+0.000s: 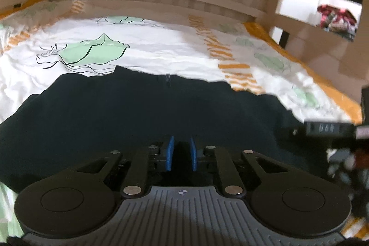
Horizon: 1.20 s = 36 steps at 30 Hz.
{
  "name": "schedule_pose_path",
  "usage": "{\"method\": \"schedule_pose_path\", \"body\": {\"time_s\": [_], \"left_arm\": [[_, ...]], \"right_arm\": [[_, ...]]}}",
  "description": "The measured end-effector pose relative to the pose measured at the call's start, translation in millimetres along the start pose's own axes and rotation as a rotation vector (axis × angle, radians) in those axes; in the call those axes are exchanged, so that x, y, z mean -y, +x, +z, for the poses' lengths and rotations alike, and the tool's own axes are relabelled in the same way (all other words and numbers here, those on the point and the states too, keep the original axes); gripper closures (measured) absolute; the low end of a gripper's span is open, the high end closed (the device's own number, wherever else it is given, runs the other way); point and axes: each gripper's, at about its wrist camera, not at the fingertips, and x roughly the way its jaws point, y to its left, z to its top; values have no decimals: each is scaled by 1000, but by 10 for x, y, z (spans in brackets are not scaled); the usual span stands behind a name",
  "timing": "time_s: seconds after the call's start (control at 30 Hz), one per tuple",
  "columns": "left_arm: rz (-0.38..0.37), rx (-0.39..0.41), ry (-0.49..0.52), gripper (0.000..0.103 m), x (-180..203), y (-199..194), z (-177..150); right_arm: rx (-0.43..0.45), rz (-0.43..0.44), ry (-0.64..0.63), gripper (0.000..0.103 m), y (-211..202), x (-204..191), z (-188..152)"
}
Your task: Fold large clothes
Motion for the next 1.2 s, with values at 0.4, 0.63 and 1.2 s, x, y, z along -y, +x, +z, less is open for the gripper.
{"method": "schedule_pose_path", "body": {"time_s": [0.4, 0.63, 1.2], "left_arm": [[-6, -35, -71, 85, -132, 214, -141], [-13, -39, -100, 85, -165, 202, -145], [-51, -15, -177, 85, -271, 165, -204]], "right_arm": [[-56, 157, 183, 0, -145, 224, -24], [-154, 295, 433, 49, -171, 491, -70], [-69, 418, 230, 77, -631, -621, 531]]}}
